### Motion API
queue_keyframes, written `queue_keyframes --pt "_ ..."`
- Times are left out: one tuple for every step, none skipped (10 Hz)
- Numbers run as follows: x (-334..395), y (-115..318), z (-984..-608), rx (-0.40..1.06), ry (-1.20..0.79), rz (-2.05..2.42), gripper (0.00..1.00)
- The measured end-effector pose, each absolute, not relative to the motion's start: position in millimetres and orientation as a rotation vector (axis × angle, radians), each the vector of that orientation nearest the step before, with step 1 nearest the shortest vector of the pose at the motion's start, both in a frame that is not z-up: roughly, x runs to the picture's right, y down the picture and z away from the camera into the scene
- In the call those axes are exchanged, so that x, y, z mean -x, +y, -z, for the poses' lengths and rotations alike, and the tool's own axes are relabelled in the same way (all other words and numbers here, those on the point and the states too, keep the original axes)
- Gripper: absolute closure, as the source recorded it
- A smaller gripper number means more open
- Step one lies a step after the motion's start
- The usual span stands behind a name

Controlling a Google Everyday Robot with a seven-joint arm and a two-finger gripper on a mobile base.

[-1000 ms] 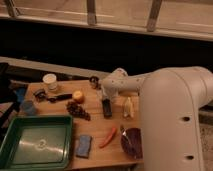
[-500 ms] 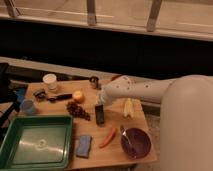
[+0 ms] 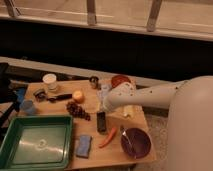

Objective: Wipe table surface with eraser

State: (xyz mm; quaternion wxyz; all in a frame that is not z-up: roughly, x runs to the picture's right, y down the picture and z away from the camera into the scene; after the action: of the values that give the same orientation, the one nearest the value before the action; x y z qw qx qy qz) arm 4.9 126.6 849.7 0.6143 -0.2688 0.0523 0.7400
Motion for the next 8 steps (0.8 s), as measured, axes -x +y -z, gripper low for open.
queue_keyframes --pt "-15 120 -857 0.598 0.144 -1.708 1.0" --pt "-23 108 -867 0.579 0.163 -1.708 1.0" --pt "-29 95 -877 0.568 0.17 -1.703 1.0" --pt "-34 85 -885 0.56 0.169 -1.701 1.0" --pt "-37 75 -892 0.556 0.163 -1.696 1.0" --pt "-32 67 -897 0.566 0.146 -1.688 1.0" --pt "-26 64 -897 0.578 0.126 -1.684 1.0" --pt "-19 64 -895 0.599 0.098 -1.679 1.0"
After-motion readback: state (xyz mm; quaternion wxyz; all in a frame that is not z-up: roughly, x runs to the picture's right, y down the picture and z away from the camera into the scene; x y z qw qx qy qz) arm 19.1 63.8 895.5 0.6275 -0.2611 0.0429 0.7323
